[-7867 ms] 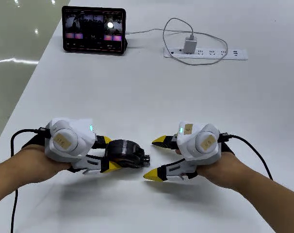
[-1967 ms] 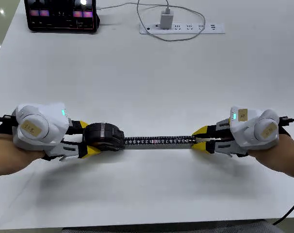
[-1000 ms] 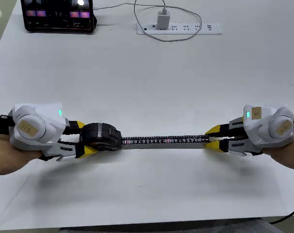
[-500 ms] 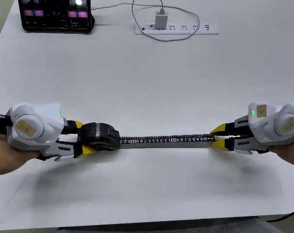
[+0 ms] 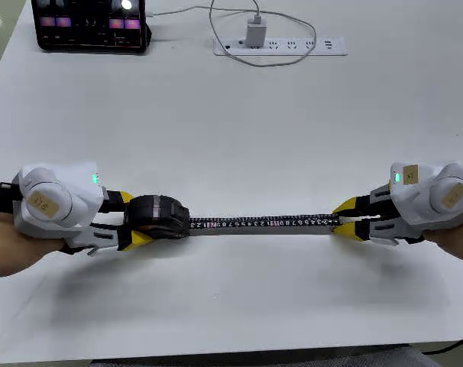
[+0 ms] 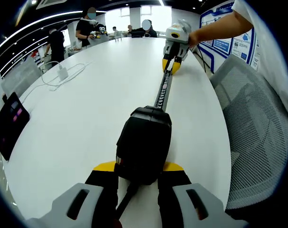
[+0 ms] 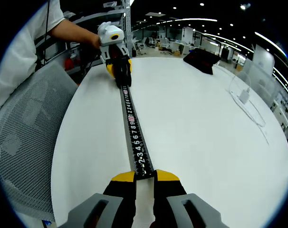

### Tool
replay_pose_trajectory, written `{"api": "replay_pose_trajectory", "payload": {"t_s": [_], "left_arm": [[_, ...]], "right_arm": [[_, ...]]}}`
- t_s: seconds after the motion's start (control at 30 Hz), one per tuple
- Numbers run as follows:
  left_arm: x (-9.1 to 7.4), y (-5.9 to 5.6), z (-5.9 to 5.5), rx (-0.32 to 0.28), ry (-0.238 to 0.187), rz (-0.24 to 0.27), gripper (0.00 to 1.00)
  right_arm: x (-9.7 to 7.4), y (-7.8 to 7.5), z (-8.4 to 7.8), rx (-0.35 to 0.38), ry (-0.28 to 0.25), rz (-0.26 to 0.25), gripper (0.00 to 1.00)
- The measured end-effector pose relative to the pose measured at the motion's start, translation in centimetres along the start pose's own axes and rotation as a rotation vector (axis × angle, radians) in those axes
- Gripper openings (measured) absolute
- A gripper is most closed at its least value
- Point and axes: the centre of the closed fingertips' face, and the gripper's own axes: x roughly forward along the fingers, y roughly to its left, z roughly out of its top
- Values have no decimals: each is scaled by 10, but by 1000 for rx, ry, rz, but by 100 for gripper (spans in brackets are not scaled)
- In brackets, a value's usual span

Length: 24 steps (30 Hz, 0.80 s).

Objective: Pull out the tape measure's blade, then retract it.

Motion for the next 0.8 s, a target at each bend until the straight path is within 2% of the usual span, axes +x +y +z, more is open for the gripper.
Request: {"api": "replay_pose_trajectory", "payload": {"t_s": [0.5, 0.8], "left_arm": [[1, -1, 1, -10, 2, 14, 28], [1, -1, 2, -16, 7, 15, 28]], "right_arm": [[-2, -2, -1, 6, 6, 11, 11], [-1, -1, -1, 35, -4, 9, 11]]}}
